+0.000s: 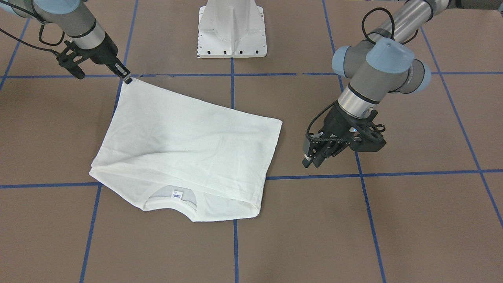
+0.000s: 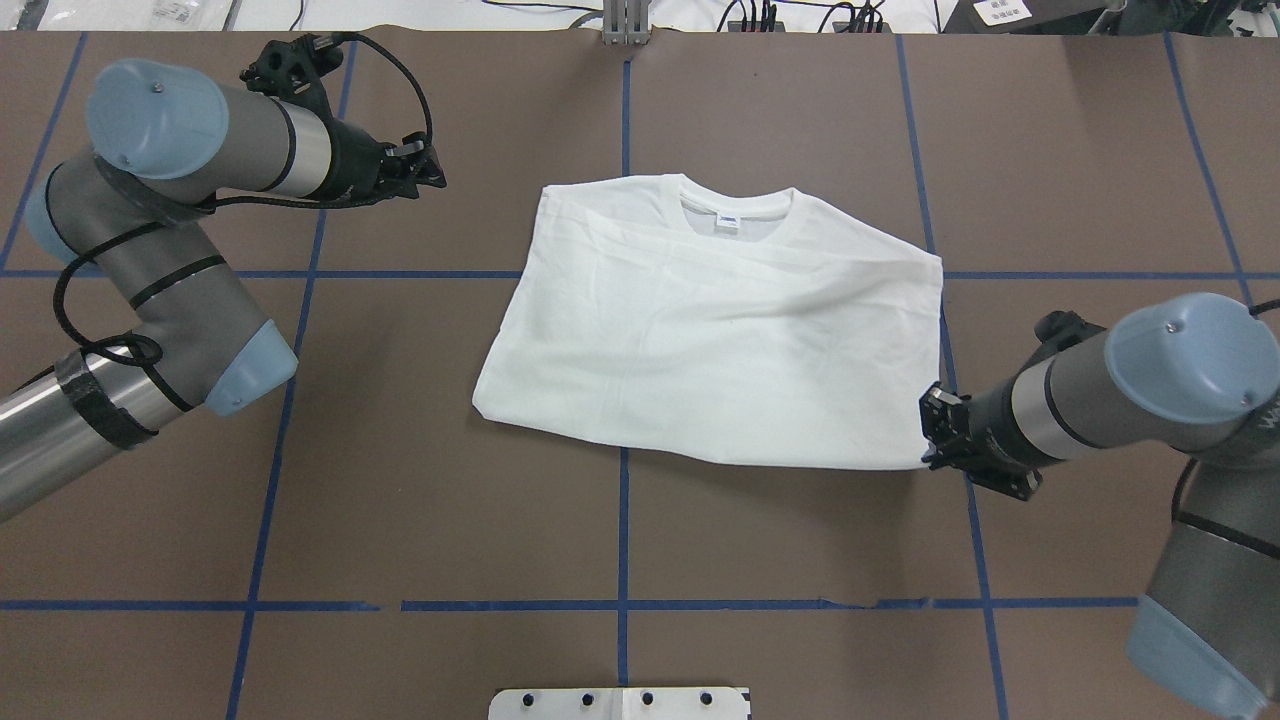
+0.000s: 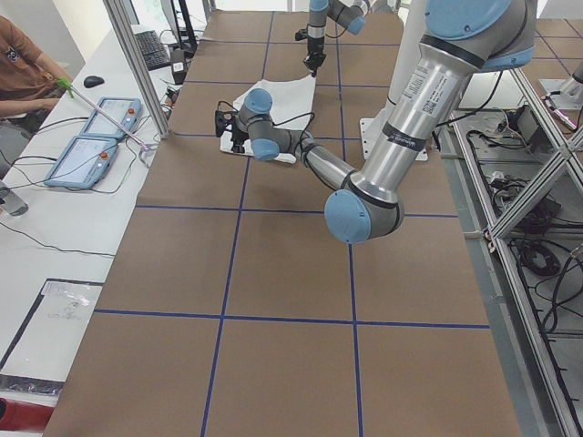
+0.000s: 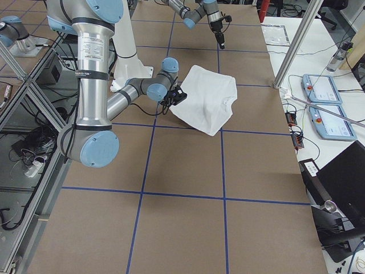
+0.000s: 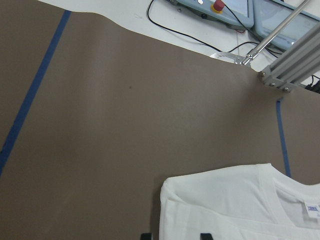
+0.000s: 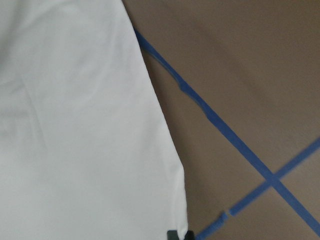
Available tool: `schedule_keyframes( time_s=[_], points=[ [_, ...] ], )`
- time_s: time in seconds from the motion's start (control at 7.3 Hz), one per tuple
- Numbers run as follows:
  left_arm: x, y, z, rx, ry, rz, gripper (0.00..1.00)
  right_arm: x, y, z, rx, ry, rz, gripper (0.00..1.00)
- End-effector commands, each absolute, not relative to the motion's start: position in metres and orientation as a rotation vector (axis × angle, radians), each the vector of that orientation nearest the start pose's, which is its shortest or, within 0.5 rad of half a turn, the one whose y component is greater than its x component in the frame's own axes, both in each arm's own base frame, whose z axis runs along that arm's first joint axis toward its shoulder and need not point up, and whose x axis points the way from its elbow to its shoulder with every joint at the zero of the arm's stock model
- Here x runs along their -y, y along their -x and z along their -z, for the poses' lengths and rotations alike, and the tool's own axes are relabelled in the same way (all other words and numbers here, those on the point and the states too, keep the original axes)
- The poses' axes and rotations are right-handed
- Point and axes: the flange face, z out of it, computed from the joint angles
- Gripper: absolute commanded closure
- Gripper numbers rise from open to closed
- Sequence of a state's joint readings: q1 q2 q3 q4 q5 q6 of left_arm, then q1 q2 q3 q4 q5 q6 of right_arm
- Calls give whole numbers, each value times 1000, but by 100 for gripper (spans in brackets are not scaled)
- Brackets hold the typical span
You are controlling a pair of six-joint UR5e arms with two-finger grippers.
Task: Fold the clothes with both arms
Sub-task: 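Grasp the corner with the right gripper and drag it, turning the shirt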
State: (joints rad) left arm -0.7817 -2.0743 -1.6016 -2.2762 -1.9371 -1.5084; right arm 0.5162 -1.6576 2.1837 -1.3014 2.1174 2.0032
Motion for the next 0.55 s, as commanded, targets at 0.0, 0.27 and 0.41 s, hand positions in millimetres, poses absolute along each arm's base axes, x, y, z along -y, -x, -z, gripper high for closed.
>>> schedule_keyframes(
  time_s=[0.0, 0.27, 0.41],
  points=[
    [475, -433, -238, -1330, -36, 438, 57, 204, 344, -378, 713, 664, -515, 100],
    [428, -449, -215, -1317, 73, 454, 49, 189, 345, -363, 731, 664, -475, 5],
    [416, -461, -216, -1297, 115, 468, 44, 208, 339, -364, 755, 633, -523, 0]
  ],
)
